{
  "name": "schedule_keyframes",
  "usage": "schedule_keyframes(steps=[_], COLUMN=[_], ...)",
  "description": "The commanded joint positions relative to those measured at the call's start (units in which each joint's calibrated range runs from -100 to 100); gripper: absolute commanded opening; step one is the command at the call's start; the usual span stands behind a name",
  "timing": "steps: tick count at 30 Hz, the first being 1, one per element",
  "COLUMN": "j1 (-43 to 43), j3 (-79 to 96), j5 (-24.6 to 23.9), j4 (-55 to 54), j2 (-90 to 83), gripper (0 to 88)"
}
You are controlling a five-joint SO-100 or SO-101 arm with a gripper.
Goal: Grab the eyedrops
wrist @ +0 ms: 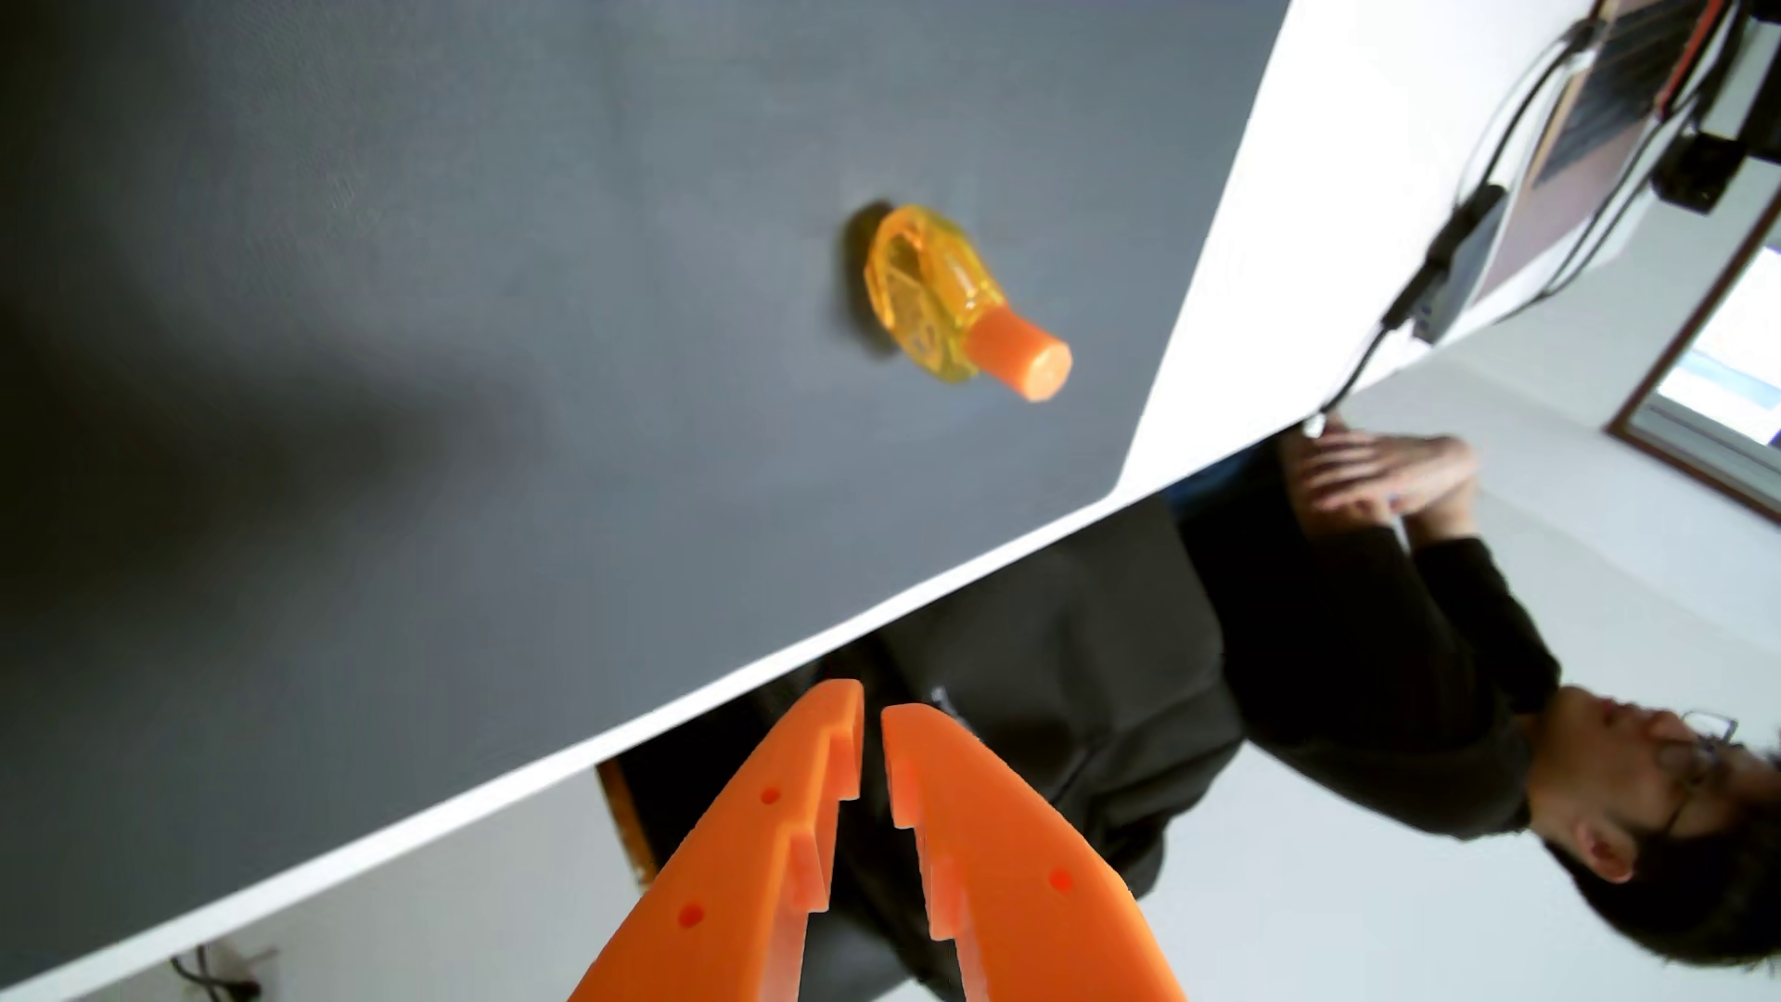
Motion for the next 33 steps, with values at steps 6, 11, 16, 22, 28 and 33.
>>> schedule_keyframes(steps=[6,11,16,22,28,33], j1=[0.7,0.7,0.7,1.6,1.6,0.9], j3=[-15.0,-23.9,-37.2,-50.9,-57.5,-58.0], j5=[5.3,7.4,9.5,11.5,12.2,12.1], j4=[-0.8,-0.1,5.8,13.0,15.1,14.5], j2=[16.4,28.1,41.5,53.5,61.2,65.7], gripper=[1.4,4.5,6.6,6.6,7.0,7.3])
